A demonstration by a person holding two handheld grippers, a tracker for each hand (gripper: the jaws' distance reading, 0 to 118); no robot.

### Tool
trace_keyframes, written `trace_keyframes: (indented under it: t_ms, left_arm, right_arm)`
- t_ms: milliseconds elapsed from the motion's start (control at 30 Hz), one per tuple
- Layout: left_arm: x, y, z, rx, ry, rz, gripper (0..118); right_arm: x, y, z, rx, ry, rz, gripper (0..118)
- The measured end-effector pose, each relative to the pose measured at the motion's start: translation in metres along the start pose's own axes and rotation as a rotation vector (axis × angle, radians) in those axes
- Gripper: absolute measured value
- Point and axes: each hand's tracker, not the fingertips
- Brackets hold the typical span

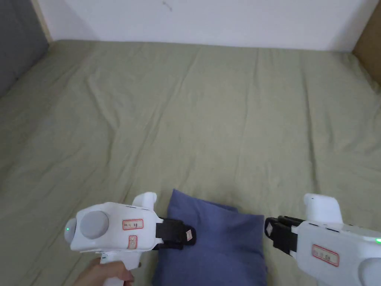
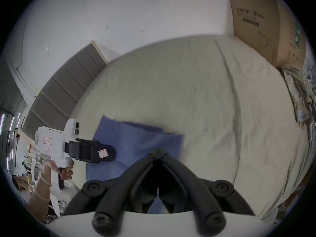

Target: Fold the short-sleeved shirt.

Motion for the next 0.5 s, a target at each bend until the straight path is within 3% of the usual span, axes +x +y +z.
trace_keyframes:
  t_ms: [200,367,500]
  left_arm:
    - [-0.068,0.026,0.102,0.002,0.328,-0.042,25]
    - [-0.139,0.037,0.175,-0.033,0.617,-0.001,25]
    - [-0.178,0.045,0.209,-0.066,0.797,-0.004,25]
  right_arm:
    - [-0.027,0.02,0.023,0.173,-0.031,0.047,0]
    - [-0.043,0.024,0.036,0.335,-0.06,0.085,0]
    - [-0.049,0.029,0.039,0.382,-0.066,0.077,0]
